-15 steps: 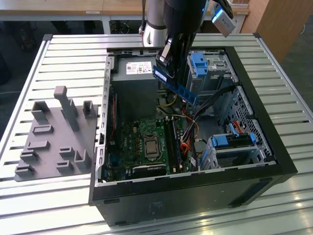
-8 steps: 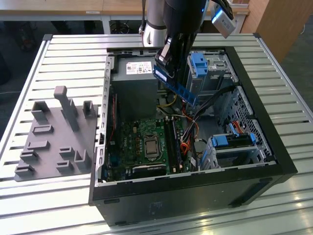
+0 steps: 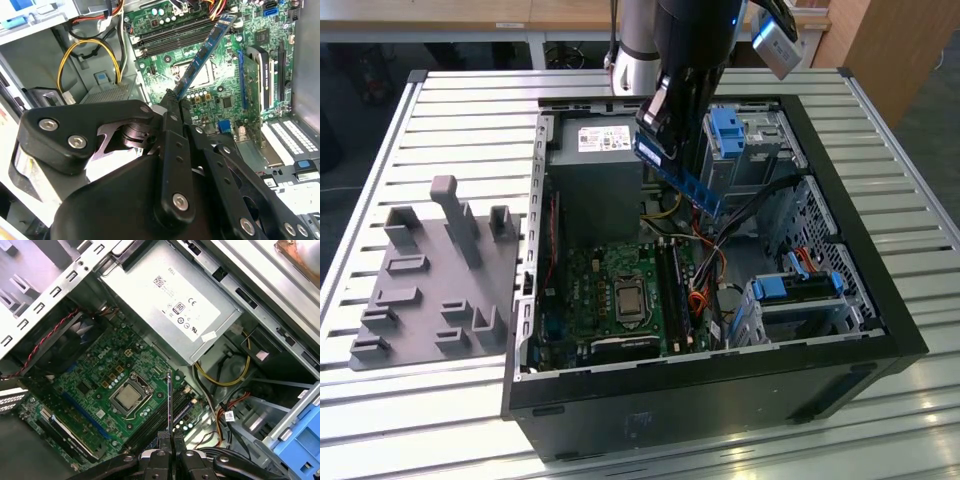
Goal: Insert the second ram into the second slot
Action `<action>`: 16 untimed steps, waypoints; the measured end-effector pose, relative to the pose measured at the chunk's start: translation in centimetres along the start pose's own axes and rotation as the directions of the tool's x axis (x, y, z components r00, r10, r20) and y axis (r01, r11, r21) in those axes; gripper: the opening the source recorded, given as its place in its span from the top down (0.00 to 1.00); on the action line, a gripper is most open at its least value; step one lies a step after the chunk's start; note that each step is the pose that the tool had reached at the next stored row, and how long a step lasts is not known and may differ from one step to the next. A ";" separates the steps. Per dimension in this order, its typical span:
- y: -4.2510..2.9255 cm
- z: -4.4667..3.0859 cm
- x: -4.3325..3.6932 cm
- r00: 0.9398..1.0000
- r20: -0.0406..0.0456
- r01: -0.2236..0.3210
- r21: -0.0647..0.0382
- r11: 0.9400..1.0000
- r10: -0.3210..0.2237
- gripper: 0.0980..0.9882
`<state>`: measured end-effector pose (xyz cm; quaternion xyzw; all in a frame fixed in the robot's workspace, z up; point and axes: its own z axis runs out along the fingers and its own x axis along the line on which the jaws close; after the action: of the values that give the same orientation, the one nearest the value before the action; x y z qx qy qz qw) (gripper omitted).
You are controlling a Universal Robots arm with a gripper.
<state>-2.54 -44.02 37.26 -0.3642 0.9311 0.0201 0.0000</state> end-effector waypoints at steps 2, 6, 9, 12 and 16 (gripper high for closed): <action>0.00 0.00 0.00 1.000 0.000 -0.006 0.000 1.000 0.006 0.96; 0.00 0.00 0.00 1.000 0.001 -0.016 0.000 1.000 0.016 0.96; 0.00 0.00 0.00 1.000 0.001 -0.024 0.000 1.000 0.024 0.96; 0.00 0.00 0.00 0.999 0.001 -0.032 0.000 0.999 0.032 0.96; 0.00 0.01 0.00 0.999 0.002 -0.054 0.001 0.999 0.054 0.96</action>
<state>-2.54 -44.02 37.25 -0.3391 0.9405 0.0197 0.0004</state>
